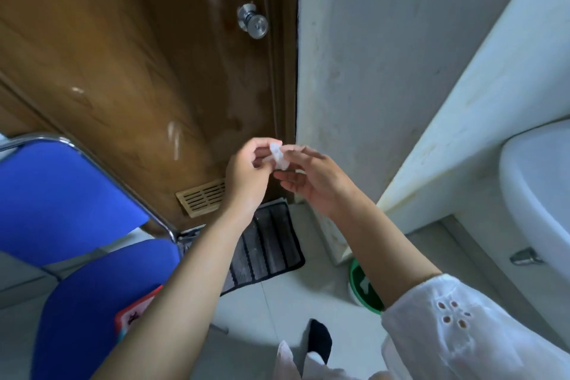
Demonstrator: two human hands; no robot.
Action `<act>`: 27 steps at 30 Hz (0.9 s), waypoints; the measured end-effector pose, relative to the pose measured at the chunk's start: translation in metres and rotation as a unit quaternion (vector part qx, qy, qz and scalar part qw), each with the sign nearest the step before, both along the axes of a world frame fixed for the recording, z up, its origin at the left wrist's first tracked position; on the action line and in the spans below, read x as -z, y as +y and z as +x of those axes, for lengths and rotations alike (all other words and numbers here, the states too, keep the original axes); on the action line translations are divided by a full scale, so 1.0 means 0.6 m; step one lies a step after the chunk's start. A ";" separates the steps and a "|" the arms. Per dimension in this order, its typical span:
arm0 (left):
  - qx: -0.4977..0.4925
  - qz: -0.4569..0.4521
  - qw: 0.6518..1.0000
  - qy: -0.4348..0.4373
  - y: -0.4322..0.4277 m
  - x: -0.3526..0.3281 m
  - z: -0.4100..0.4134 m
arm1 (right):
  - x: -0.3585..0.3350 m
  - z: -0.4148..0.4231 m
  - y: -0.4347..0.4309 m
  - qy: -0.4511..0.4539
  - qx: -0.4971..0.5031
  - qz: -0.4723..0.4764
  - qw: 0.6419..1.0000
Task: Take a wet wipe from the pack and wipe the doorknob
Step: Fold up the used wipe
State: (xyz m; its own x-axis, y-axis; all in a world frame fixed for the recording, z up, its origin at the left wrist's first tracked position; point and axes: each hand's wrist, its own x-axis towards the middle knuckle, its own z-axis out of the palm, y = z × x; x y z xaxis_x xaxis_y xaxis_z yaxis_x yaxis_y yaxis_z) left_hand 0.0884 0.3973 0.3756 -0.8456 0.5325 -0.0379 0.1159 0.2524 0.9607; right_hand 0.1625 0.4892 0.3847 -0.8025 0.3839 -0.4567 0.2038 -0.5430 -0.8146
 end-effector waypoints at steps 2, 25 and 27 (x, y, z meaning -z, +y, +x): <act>-0.003 -0.007 1.000 -0.005 -0.019 0.010 0.001 | 0.016 -0.002 -0.018 0.010 0.026 -0.026 0.999; 0.113 -0.039 0.979 -0.166 0.071 0.129 0.182 | 0.135 0.211 0.029 -0.125 0.248 0.007 0.961; 0.128 -0.060 0.977 -0.157 0.083 0.138 0.192 | 0.139 0.217 0.038 -0.154 0.222 0.006 0.963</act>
